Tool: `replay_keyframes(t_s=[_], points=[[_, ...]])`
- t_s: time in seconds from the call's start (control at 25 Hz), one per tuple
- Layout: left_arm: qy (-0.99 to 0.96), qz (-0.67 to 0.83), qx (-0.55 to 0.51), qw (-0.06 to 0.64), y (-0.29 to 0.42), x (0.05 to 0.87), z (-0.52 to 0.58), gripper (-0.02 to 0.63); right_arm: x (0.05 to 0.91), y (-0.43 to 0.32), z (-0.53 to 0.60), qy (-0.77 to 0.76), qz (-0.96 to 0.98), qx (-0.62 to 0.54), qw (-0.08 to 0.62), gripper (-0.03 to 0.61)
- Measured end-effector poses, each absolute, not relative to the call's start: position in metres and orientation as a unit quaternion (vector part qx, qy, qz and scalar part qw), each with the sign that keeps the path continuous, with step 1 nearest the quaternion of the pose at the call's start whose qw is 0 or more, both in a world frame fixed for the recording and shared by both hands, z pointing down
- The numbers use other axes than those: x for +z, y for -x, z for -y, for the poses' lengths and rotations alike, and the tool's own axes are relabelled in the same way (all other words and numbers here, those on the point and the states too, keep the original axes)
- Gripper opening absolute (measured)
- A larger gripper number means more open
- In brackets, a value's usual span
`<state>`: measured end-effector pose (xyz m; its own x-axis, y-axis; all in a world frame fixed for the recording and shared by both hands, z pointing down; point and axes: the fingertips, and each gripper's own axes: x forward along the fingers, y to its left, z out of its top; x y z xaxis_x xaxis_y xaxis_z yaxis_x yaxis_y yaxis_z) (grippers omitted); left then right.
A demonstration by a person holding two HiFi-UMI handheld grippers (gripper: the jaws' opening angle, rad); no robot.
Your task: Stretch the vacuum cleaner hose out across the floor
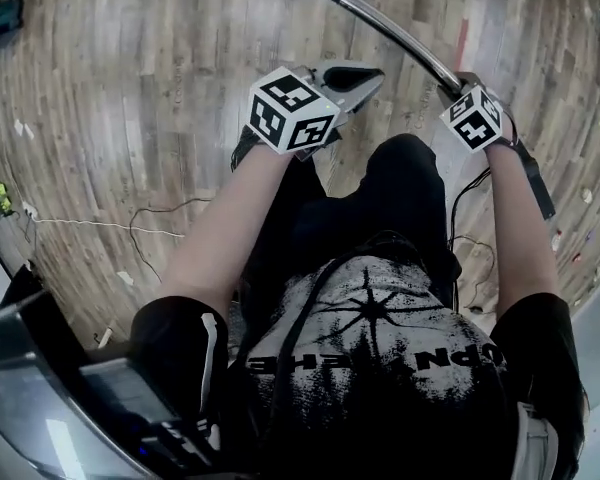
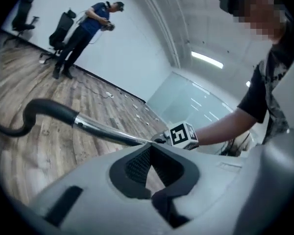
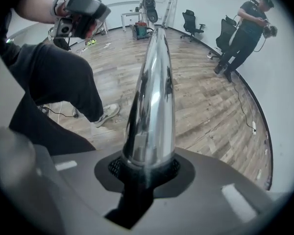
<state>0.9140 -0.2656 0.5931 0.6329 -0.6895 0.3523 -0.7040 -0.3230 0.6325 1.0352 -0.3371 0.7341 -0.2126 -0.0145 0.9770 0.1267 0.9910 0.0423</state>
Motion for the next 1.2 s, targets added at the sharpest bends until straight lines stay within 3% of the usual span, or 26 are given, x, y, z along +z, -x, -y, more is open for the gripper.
replay_keyframes(t_s=[0.2,0.36,0.84,1.2], points=[[-0.866,0.395,0.086,0.295,-0.926,0.661,0.288,0.002,0.857,-1.067,0.368,0.011,0.775,-0.067,0.628,0.086],[-0.892,0.376,0.085,0.238,-0.946,0.711,0.302,0.002,0.958,-1.093,0.393,-0.027,0.778,-0.059,0.624,0.071],[-0.873,0.422,0.081,0.23,-0.979,0.791,0.314,0.002,1.16,-1.132,0.412,-0.021,0.786,-0.051,0.616,0.064],[-0.869,0.417,0.135,0.231,-0.997,0.8,0.305,0.002,1.189,-1.142,0.416,-0.004,0.757,-0.041,0.652,0.064]])
